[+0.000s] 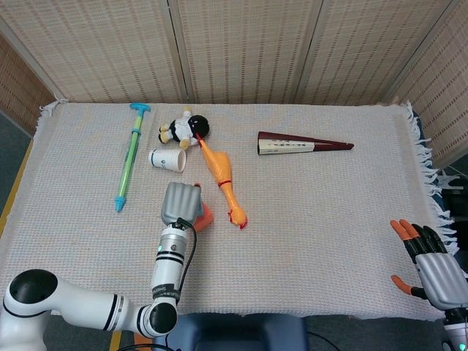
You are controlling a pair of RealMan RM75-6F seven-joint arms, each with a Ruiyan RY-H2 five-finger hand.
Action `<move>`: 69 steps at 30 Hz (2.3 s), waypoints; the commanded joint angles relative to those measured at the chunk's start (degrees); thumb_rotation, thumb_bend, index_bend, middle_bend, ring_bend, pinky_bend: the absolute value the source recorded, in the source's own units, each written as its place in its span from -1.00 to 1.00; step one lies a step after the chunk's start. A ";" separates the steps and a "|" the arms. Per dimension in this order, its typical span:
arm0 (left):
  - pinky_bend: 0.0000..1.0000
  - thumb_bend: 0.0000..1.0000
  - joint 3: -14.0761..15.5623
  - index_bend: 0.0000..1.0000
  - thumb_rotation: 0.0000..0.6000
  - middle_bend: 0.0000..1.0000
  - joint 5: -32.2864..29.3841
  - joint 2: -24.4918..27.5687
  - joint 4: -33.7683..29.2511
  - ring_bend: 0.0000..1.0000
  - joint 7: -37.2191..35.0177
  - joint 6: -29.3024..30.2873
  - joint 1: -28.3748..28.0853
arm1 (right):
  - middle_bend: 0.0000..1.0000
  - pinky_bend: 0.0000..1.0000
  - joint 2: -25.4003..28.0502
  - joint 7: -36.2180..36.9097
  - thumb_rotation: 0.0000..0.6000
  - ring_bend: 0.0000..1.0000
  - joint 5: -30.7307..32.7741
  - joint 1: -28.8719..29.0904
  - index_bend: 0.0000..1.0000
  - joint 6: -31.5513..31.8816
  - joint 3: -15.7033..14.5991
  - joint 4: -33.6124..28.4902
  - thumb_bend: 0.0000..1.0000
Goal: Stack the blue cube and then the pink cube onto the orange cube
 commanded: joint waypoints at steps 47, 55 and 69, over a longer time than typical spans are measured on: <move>1.00 -0.38 2.61 -0.45 1.00 1.00 1.27 1.87 -3.89 1.00 -3.39 1.32 -0.51 | -1.00 -1.00 -0.15 -0.84 1.00 -1.00 0.08 -0.12 -1.00 0.16 0.07 -0.26 -0.77; 1.00 -0.37 16.07 -0.65 1.00 1.00 21.39 11.82 -22.42 1.00 -18.39 8.64 11.86 | -1.00 -1.00 0.09 -0.29 1.00 -1.00 -0.89 -0.51 -1.00 0.99 -0.23 -0.05 -0.77; -0.67 -0.34 49.69 -0.95 1.00 -0.92 67.80 22.39 14.92 -1.00 -91.95 23.41 48.60 | -1.00 -1.00 -4.44 -5.60 1.00 -1.00 -4.04 -1.02 -1.00 2.80 -0.42 0.99 -0.77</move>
